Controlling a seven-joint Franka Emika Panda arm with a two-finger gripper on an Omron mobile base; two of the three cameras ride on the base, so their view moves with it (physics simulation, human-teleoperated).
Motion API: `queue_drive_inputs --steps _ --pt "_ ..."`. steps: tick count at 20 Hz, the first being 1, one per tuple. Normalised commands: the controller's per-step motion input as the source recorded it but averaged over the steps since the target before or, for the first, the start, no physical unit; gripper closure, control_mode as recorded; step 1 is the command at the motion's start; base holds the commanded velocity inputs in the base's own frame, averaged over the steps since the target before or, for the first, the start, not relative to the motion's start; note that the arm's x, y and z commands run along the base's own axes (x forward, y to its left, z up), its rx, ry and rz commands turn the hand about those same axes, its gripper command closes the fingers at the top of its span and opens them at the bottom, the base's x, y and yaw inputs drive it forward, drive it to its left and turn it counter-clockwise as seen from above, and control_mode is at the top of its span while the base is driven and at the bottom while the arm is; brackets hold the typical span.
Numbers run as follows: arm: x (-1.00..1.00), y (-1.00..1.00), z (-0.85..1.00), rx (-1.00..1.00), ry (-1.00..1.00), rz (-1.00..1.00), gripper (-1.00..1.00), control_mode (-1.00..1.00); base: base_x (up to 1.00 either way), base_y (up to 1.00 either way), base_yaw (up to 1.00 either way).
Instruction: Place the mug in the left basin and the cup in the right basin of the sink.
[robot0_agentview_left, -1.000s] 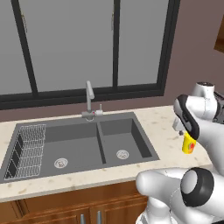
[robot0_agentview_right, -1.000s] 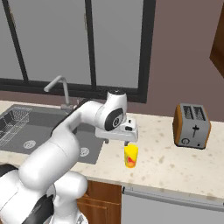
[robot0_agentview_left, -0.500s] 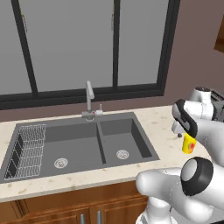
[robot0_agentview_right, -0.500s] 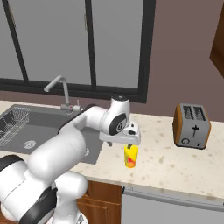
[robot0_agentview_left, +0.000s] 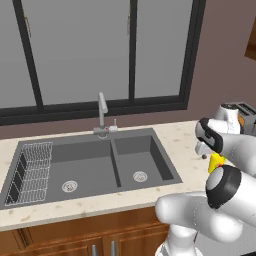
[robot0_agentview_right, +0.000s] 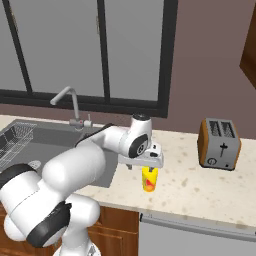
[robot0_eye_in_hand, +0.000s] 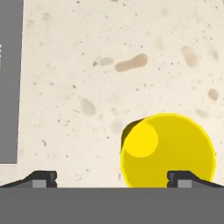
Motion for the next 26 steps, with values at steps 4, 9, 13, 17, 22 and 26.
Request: queue_drive_inputs --steps 4,9,13,17,22,26 --pt "0.15 -0.06 -0.17 0.0 0.0 0.0 -1.0 -1.0 0.0 0.0 0.0" --pt "0.1 -0.09 -0.17 0.0 0.0 0.0 -1.0 -1.0 0.0 0.0 0.0" --pt "0.07 -0.04 -0.15 0.0 0.0 0.0 -1.0 -1.0 0.0 0.0 0.0" --pt "0.05 0.0 -0.19 0.0 0.0 0.0 -1.0 -1.0 0.0 0.0 0.0" --pt "0.0 0.0 -0.15 0.0 0.0 0.0 -1.0 -1.0 0.0 0.0 0.0" --pt "0.0 0.0 -0.01 0.0 0.0 0.0 1.0 -1.0 0.0 0.0 0.0"
